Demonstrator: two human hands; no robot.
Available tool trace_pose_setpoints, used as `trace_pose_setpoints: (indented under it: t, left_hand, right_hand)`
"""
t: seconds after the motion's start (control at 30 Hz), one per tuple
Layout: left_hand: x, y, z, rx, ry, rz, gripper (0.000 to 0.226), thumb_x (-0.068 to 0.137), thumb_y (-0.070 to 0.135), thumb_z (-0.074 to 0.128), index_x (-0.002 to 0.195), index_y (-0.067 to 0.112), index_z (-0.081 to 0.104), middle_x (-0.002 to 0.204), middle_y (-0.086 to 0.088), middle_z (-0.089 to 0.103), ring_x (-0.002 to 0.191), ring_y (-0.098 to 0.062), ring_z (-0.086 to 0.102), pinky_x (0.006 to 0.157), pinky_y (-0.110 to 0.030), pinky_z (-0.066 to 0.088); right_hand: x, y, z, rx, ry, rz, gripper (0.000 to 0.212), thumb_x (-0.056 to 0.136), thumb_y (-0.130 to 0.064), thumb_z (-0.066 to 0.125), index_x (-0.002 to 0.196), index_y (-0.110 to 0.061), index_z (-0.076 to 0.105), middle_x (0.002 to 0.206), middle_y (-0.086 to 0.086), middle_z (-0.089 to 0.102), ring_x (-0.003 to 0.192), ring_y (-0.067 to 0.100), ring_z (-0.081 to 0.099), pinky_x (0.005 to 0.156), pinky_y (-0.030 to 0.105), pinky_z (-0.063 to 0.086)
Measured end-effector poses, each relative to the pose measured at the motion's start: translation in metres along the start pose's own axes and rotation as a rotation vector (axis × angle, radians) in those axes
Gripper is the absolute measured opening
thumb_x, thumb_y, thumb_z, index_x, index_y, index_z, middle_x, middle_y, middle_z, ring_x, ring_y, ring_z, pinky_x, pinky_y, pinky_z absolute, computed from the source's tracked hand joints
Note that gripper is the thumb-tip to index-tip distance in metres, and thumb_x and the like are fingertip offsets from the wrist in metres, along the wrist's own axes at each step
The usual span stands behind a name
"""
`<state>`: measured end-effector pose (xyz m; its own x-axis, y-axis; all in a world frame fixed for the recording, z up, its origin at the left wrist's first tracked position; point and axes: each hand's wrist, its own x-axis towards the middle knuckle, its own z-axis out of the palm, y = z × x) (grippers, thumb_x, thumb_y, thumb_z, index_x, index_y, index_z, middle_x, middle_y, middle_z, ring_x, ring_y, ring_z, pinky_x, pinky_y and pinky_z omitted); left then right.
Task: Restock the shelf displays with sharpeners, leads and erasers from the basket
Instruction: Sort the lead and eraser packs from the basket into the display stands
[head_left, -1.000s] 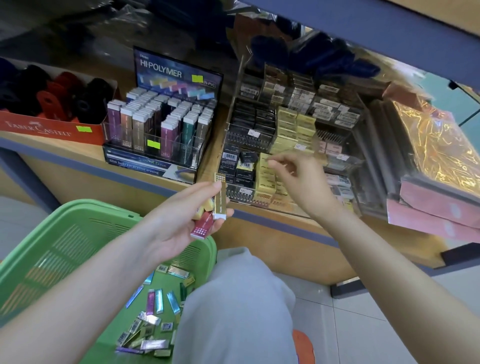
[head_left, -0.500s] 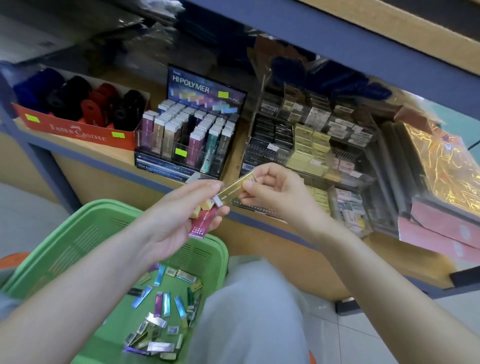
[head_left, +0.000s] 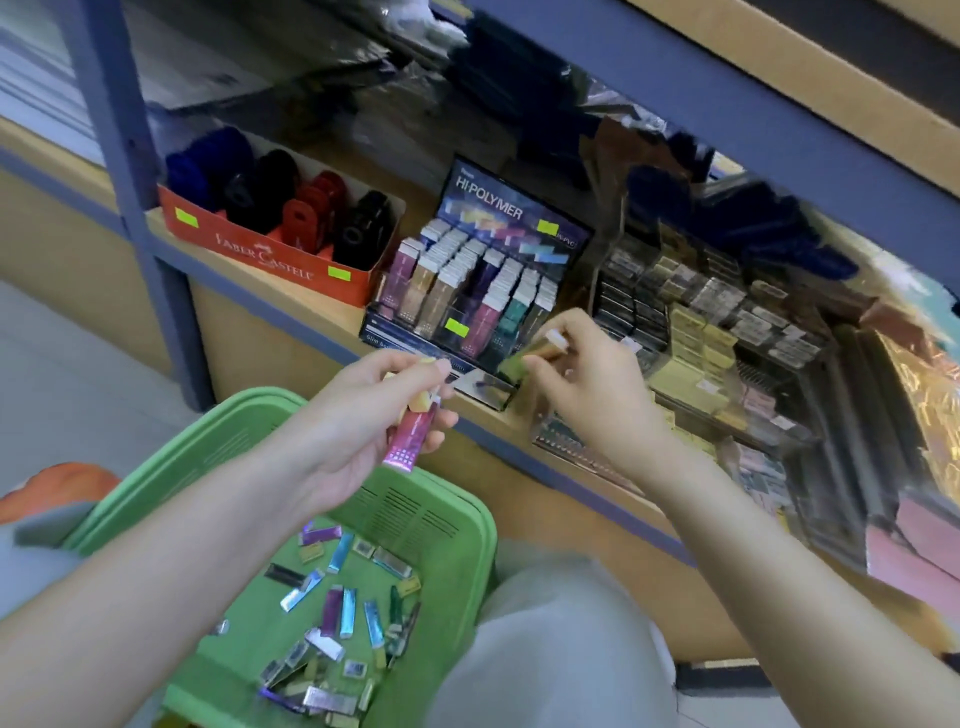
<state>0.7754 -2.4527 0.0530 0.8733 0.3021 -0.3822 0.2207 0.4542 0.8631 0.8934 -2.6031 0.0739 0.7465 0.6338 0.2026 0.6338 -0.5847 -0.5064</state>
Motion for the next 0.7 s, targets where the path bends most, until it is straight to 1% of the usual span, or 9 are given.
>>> trace_pose_setpoints:
  t: [0.07, 0.1, 0.13, 0.17, 0.27, 0.37, 0.5, 0.6, 0.7]
  left_hand:
    - [0.003, 0.0, -0.009, -0.019, 0.011, -0.001, 0.026, 0.089, 0.021, 0.06, 0.107, 0.002, 0.058, 0.084, -0.006, 0.066, 0.053, -0.007, 0.063, 0.049, -0.019, 0.051]
    - [0.004, 0.0, -0.013, -0.031, 0.011, -0.003, 0.025, 0.09, 0.021, 0.06, 0.106, 0.003, 0.058, 0.082, -0.005, 0.066, 0.054, -0.007, 0.063, 0.049, -0.019, 0.051]
    - [0.005, 0.0, -0.016, -0.041, 0.008, -0.006, 0.024, 0.09, 0.022, 0.06, 0.105, 0.003, 0.059, 0.079, -0.004, 0.067, 0.054, -0.007, 0.063, 0.049, -0.019, 0.051]
    - [0.006, 0.0, -0.018, -0.048, 0.005, -0.011, 0.023, 0.09, 0.022, 0.06, 0.104, 0.003, 0.06, 0.073, -0.003, 0.067, 0.053, -0.007, 0.062, 0.049, -0.019, 0.051]
    - [0.008, -0.001, -0.023, -0.074, 0.005, -0.016, 0.021, 0.089, 0.024, 0.061, 0.101, 0.007, 0.064, 0.068, -0.003, 0.066, 0.053, -0.006, 0.062, 0.048, -0.018, 0.05]
    - [0.01, 0.0, -0.024, -0.108, 0.007, -0.015, 0.02, 0.088, 0.025, 0.061, 0.1, 0.01, 0.066, 0.076, -0.006, 0.065, 0.052, -0.006, 0.061, 0.048, -0.017, 0.049]
    - [0.012, -0.001, -0.025, -0.148, -0.01, -0.03, 0.021, 0.086, 0.027, 0.062, 0.1, 0.012, 0.063, 0.079, -0.008, 0.064, 0.05, -0.006, 0.061, 0.048, -0.017, 0.049]
    - [0.016, -0.003, -0.023, -0.179, -0.01, -0.051, 0.018, 0.088, 0.021, 0.062, 0.102, 0.009, 0.06, 0.081, -0.01, 0.064, 0.052, -0.007, 0.062, 0.049, -0.019, 0.052]
    - [0.022, -0.005, -0.024, -0.253, 0.014, -0.092, 0.009, 0.089, 0.01, 0.059, 0.098, 0.007, 0.057, 0.092, -0.015, 0.062, 0.056, -0.013, 0.066, 0.048, -0.024, 0.053]
  right_hand:
    - [0.02, 0.005, -0.002, 0.025, 0.107, 0.046, 0.007, 0.095, -0.017, 0.056, 0.099, -0.018, 0.051, 0.086, -0.004, 0.064, 0.078, 0.009, 0.064, 0.066, 0.016, 0.05]
    - [0.03, 0.009, -0.003, 0.01, 0.159, 0.055, 0.006, 0.095, -0.017, 0.054, 0.101, -0.015, 0.053, 0.087, 0.001, 0.065, 0.08, 0.015, 0.065, 0.07, 0.024, 0.052]
    - [0.04, 0.013, -0.002, -0.028, 0.197, 0.054, 0.008, 0.096, -0.017, 0.053, 0.101, -0.012, 0.056, 0.089, 0.005, 0.066, 0.081, 0.019, 0.065, 0.072, 0.029, 0.051]
    - [0.048, 0.019, -0.002, -0.082, 0.211, 0.051, 0.011, 0.096, -0.017, 0.052, 0.101, -0.009, 0.059, 0.09, 0.008, 0.066, 0.082, 0.021, 0.063, 0.07, 0.028, 0.046]
    - [0.066, 0.032, 0.001, -0.197, 0.171, 0.064, 0.014, 0.096, -0.016, 0.053, 0.103, -0.008, 0.063, 0.091, 0.01, 0.065, 0.08, 0.024, 0.06, 0.065, 0.022, 0.035]
    - [0.075, 0.035, 0.004, -0.29, 0.111, 0.044, 0.014, 0.095, -0.015, 0.056, 0.106, -0.009, 0.063, 0.089, 0.008, 0.063, 0.076, 0.023, 0.058, 0.068, 0.025, 0.037]
    - [0.078, 0.033, 0.009, -0.355, 0.054, 0.009, 0.022, 0.091, -0.014, 0.063, 0.111, -0.011, 0.057, 0.092, 0.001, 0.057, 0.084, 0.023, 0.061, 0.076, 0.037, 0.051]
    - [0.078, 0.037, 0.015, -0.364, 0.092, -0.019, 0.022, 0.085, -0.011, 0.07, 0.103, -0.008, 0.059, 0.1, 0.005, 0.056, 0.083, 0.025, 0.06, 0.078, 0.044, 0.053]
    - [0.079, 0.038, 0.022, -0.353, 0.124, 0.017, 0.022, 0.083, -0.011, 0.071, 0.102, -0.008, 0.061, 0.103, 0.005, 0.053, 0.08, 0.024, 0.058, 0.078, 0.044, 0.052]
